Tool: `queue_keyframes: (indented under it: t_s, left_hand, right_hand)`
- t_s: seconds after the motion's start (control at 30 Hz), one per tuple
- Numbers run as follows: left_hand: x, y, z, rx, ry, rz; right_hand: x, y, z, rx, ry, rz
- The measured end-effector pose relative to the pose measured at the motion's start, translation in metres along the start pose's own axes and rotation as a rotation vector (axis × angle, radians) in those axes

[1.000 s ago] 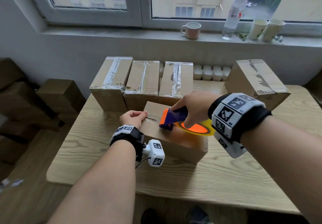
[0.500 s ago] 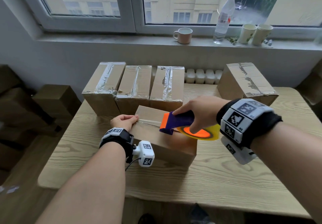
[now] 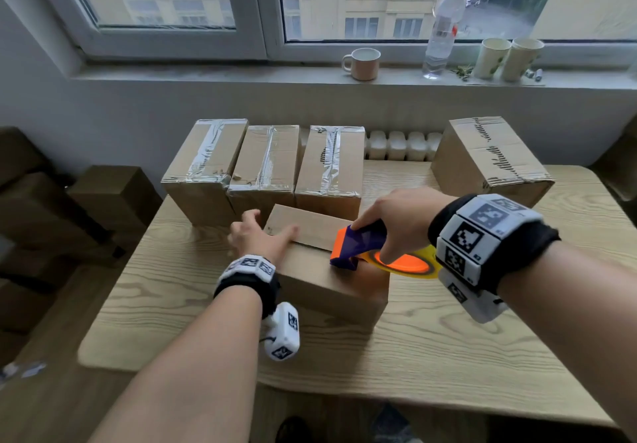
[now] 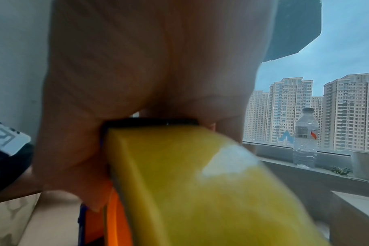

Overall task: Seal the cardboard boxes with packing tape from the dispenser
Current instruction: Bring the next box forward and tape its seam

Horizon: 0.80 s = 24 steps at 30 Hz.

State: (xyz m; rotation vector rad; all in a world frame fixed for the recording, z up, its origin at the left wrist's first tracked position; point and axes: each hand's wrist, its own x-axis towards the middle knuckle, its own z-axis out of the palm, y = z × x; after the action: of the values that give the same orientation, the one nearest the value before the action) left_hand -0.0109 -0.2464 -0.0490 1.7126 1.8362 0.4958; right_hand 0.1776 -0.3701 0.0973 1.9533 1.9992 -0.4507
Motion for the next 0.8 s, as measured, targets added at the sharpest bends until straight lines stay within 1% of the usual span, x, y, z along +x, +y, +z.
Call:
queue_keyframes:
  t_s: [0.07,0.13,0.17,0.23,0.37,0.47,0.53,0.67,0.8]
  left_hand:
    - [-0.016,0.008,0.006,0.261,-0.060,0.084]
    - [-0.020,0.013,0.009,0.319,-0.112,0.129]
    - [-0.017,0.012,0.009,0.303,-0.141,0.122]
    - [-0.006,0.008,0.004,0.197,-0.176,0.089]
    - [0.007,-0.009,-0.010,-0.091,-0.200,0.005]
    - [0.012,-0.014,-0.009,-0.310,-0.223,-0.079]
    - [0.011,-0.010,-0.006,-0.319,-0.212,-0.061]
    - [0.008,-0.009,0.001,-0.185,-0.231,-0.010]
    - [0.014,-0.022,-0.004,-0.274,-0.212,-0.033]
  right_hand:
    - [0.002,-0.001,-0.001,-0.015,-0.005,0.005]
    - [0.005,-0.003,-0.001,-0.030,-0.012,0.013]
    - [0.006,-0.004,-0.001,-0.033,-0.019,0.018]
    - [0.007,-0.005,-0.002,-0.031,-0.032,0.024]
    - [0.005,-0.005,-0.002,-0.024,-0.036,0.034]
    - [0.005,-0.006,-0.001,-0.031,-0.022,0.043]
    - [0.005,-0.006,-0.001,-0.031,-0.022,0.047]
    - [0.001,-0.007,-0.002,-0.017,-0.026,0.058]
    - [0.002,-0.012,-0.004,0.003,-0.035,0.048]
